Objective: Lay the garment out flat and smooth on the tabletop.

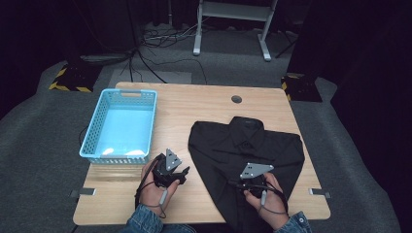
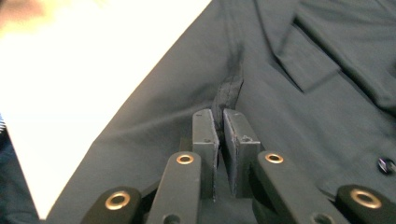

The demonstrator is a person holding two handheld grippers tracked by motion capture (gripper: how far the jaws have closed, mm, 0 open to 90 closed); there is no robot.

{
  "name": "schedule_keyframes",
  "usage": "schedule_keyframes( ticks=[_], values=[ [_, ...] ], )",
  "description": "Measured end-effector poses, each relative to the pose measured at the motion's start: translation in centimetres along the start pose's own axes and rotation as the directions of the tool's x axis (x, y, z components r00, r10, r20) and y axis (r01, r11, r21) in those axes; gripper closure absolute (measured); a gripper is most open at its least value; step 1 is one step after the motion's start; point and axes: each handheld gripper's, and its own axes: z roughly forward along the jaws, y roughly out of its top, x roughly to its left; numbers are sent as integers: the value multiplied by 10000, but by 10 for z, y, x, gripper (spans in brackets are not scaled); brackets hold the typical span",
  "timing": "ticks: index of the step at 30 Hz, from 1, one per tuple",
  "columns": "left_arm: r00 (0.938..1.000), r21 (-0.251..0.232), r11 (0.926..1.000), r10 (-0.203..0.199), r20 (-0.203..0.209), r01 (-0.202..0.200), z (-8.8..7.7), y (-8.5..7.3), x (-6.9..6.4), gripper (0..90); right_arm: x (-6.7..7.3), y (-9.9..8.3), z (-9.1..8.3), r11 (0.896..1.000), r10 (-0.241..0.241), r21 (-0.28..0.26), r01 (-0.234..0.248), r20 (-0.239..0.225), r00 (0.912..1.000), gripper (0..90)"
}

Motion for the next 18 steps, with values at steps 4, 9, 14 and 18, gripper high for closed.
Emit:
schedule_keyframes(
  ticks=[4,9,14,18],
  values=[
    [10000,2,10000,-23,-61,23,-3,-2,1,358,11,10,1,9995,-299,-127,295,-279,9992,841],
    [9997,-11,9999,-144,-178,144,-7,-6,4,358,25,23,3,9968,-757,-285,741,-577,9955,841],
    [9992,48,9997,-248,-304,249,-11,-10,5,358,36,33,5,9929,-1162,-372,1134,-854,9895,841],
    [9986,50,9994,-336,-403,339,-15,-13,7,358,46,39,6,9891,-1447,-433,1407,-1106,9833,841]
  ],
)
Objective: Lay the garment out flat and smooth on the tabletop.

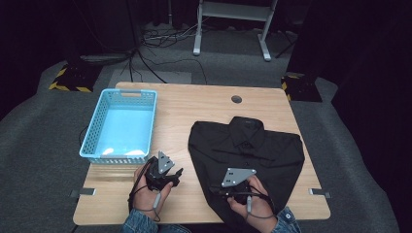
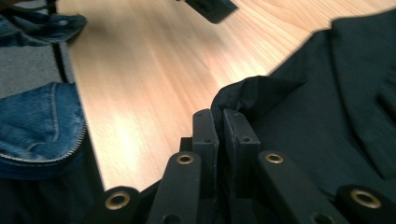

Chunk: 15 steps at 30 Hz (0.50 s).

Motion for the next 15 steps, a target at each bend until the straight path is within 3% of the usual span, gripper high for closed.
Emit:
schedule_keyframes(
  ticks=[15],
  values=[
    [9997,46,9999,-119,-216,120,-7,-7,4,361,26,19,17,9969,-774,71,782,-841,9935,841]
  ],
)
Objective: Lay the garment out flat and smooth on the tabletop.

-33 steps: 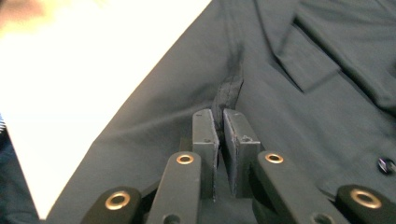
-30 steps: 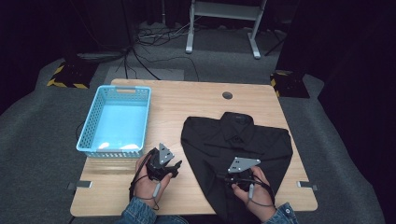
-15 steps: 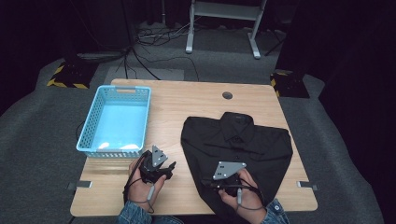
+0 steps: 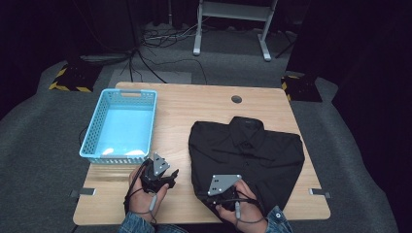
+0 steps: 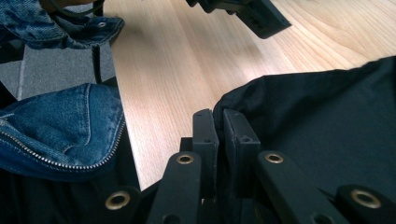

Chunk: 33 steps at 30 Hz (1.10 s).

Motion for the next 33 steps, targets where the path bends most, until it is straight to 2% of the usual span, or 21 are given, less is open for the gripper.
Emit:
schedule_keyframes(
  ticks=[5,14,15,18,20,22,25,29,33],
  values=[
    [10000,-6,10000,8,22,-8,1,0,0,361,6,4,6,9999,-164,51,165,-148,9998,844],
    [9999,-7,10000,54,95,-54,2,2,-2,361,18,5,14,9996,-224,182,238,-731,9971,843],
    [9999,-1,10000,60,109,-60,2,2,-3,361,18,5,15,9997,-164,139,177,-852,9962,826],
    [9998,-13,9999,107,159,-107,3,4,-3,361,21,4,19,9998,90,-179,-118,-1469,9891,680],
    [9997,-44,9999,99,203,-98,5,5,-4,361,22,4,17,9994,61,-315,-104,-1322,9912,594],
    [9996,-35,9999,115,264,-115,6,6,-5,361,21,3,14,9990,107,-414,-154,-1097,9939,545],
    [9992,2,9997,240,311,-241,8,8,-6,361,13,0,5,9971,408,-609,-451,-693,9968,483],
    [9986,4,9996,290,443,-291,12,11,-8,360,-1,-7,-8,9926,870,-836,-877,-109,9961,458],
    [9977,-18,9994,341,585,-340,16,14,-11,360,-15,-15,-22,9866,1331,-1018,-1278,462,9900,461]
  ],
)
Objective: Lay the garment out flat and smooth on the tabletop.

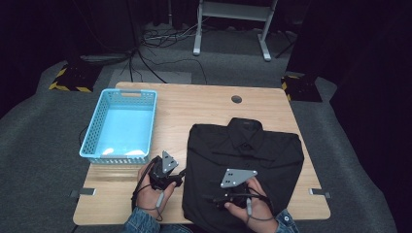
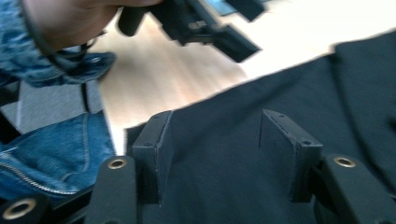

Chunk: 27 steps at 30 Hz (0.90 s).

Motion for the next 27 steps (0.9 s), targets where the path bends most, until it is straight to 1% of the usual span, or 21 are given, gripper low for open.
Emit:
schedule_keyframes(
  ticks=[3,4,7,9,12,15,17,20,23,25,27],
  values=[
    [9999,29,10000,75,75,-75,4,2,-1,359,-11,-5,-11,9994,329,-123,-324,419,9986,462],
    [9999,-13,10000,47,114,-47,5,2,-1,360,-15,-7,-14,9989,455,-166,-447,534,9975,462],
    [9997,87,9999,123,201,-124,8,4,-2,359,-26,-12,-24,9971,744,-234,-724,1008,9921,462],
    [9995,159,9998,136,275,-140,10,5,-2,356,-34,-17,-30,9956,934,-186,-916,1446,9851,462],
    [9992,315,9993,175,366,-187,15,6,-2,351,-48,-27,-39,9908,1348,-156,-1345,2013,9702,462],
    [9988,366,9990,242,418,-257,19,8,-2,347,-60,-37,-47,9818,1885,-230,-1885,2375,9529,463],
    [9988,363,9990,236,426,-251,22,9,-2,341,-67,-44,-49,9766,2125,-230,-2137,2524,9440,462],
    [9981,504,9983,277,548,-304,26,10,-3,328,-73,-51,-51,9721,2286,-139,-2341,2775,9331,462],
    [9964,815,9956,395,747,-456,33,11,-5,326,-78,-58,-52,9703,2264,115,-2418,3101,9234,468],
    [9951,1028,9926,570,814,-652,37,11,-7,326,-81,-64,-53,9663,2326,295,-2557,3257,9164,468],
    [9940,1259,9889,689,850,-793,39,11,-9,328,-83,-70,-53,9609,2430,468,-2728,3295,9123,459]
  ],
)
